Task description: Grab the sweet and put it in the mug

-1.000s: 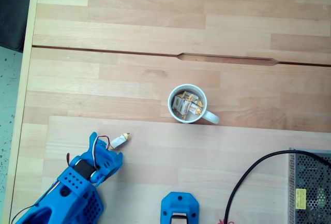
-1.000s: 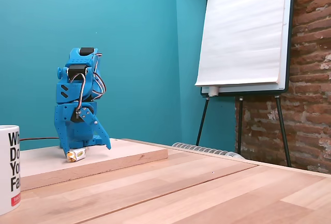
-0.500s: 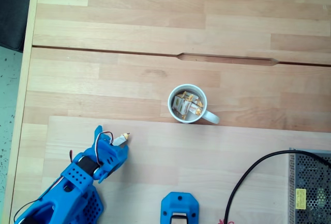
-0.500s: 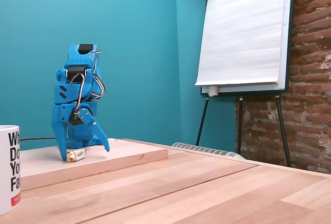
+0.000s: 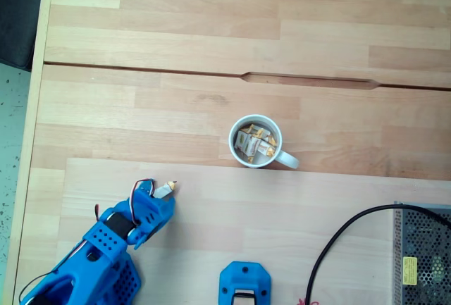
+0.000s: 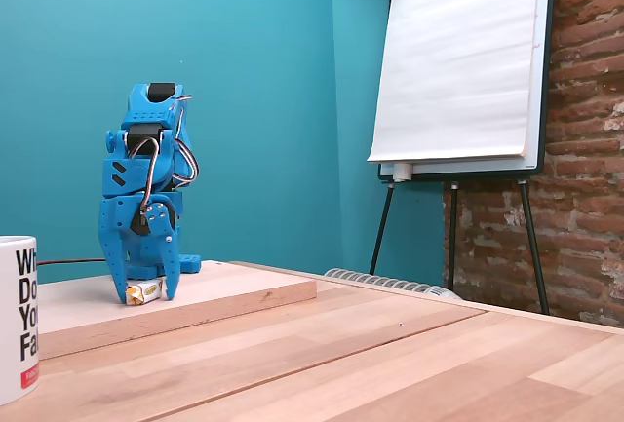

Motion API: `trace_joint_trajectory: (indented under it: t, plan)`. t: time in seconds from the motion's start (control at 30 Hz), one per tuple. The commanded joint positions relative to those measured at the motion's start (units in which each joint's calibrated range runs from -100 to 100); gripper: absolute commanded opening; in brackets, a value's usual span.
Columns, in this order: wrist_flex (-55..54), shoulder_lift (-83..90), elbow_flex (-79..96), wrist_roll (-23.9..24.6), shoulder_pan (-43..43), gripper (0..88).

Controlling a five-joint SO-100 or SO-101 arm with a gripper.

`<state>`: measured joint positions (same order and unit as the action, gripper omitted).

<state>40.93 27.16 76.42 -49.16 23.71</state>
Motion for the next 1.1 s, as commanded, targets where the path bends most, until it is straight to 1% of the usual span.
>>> trace_joint_trajectory:
  t: [0.0, 0.03, 0.2, 0.33, 0.43, 0.53, 0.67, 0.83, 0.9, 1.07]
  plan:
    - [-0.4, -1.0, 0.2, -0.2, 0.5, 3.5]
    - [-0.4, -1.0, 0.2, -0.4, 0.5, 1.5]
    - [-0.4, -0.4, -1.4, -0.2, 0.5, 5.0]
    - [0.3, 0.1, -6.2, 0.2, 0.5, 3.5]
    - [0.3, 1.3, -10.9, 2.3, 0.4, 3.2]
    - [0.3, 5.4, -16.2, 5.3, 0.4, 3.2]
    - [0.2, 10.3, -21.7, 8.0, 0.3, 3.3]
    - [-0.5, 13.2, -25.9, 8.6, 0.6, 3.3]
    - [-0.6, 13.2, -26.9, 8.6, 1.6, 3.3]
    - [-0.8, 13.0, -29.1, 8.6, 7.0, 3.5]
